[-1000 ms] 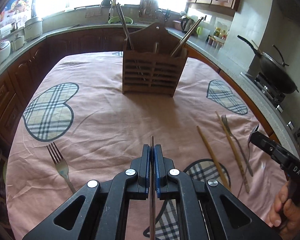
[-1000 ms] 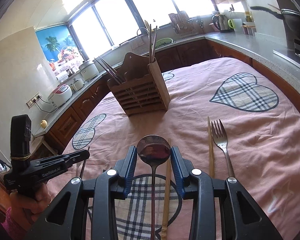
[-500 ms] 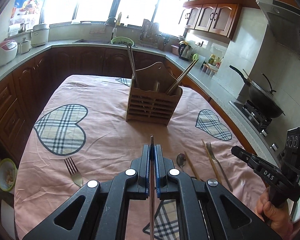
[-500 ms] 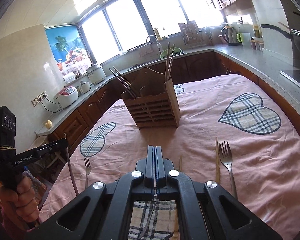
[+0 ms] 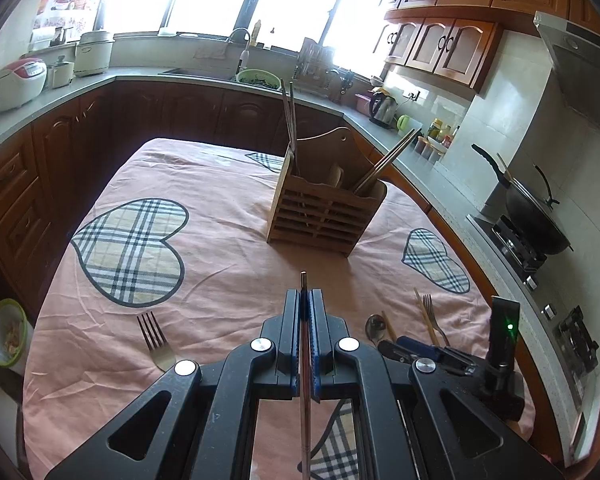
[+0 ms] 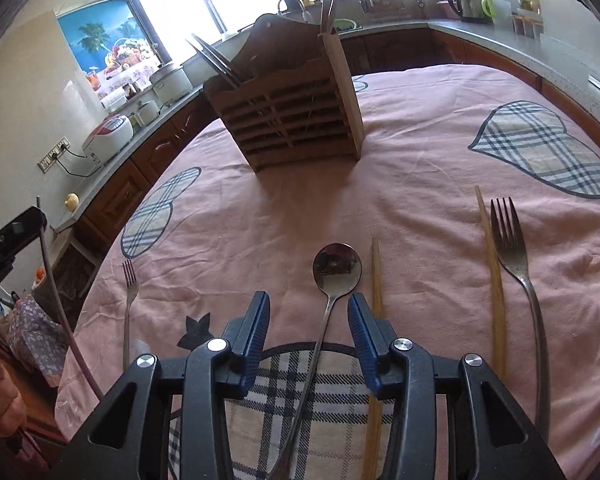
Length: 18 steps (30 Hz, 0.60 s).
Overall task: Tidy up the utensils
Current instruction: 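Lift the chopstick and spoon and carry both over the wooden holder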
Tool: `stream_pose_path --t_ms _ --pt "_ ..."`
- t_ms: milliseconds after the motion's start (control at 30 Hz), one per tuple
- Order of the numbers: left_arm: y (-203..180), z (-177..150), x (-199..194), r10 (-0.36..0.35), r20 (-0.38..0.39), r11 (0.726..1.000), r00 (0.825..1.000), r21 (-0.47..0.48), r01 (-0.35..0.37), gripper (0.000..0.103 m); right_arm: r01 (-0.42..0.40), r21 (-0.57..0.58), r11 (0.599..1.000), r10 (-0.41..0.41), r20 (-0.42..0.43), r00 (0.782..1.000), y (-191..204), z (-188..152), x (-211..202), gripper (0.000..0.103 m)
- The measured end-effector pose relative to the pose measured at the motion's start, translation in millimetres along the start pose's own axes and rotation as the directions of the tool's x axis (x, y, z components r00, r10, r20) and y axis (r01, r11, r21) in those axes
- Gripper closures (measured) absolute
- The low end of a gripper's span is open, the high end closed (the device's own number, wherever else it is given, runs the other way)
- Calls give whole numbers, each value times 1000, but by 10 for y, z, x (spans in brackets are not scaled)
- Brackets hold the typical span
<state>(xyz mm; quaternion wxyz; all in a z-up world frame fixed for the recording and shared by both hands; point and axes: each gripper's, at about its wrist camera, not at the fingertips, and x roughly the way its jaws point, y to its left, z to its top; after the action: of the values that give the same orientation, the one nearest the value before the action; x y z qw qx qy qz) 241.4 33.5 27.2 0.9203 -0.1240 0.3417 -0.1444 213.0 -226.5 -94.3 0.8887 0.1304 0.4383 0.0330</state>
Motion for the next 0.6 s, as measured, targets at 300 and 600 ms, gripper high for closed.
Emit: stream_pose_path --t_ms 300,600 --pt "157 53 88 -12 -4 999 1000 -31 12 100 127 -53 991 -128 -33 991 52 153 406 58" --pt "187 47 45 -19 11 999 1000 -41 20 100 111 -72 991 -110 20 994 102 151 255 100"
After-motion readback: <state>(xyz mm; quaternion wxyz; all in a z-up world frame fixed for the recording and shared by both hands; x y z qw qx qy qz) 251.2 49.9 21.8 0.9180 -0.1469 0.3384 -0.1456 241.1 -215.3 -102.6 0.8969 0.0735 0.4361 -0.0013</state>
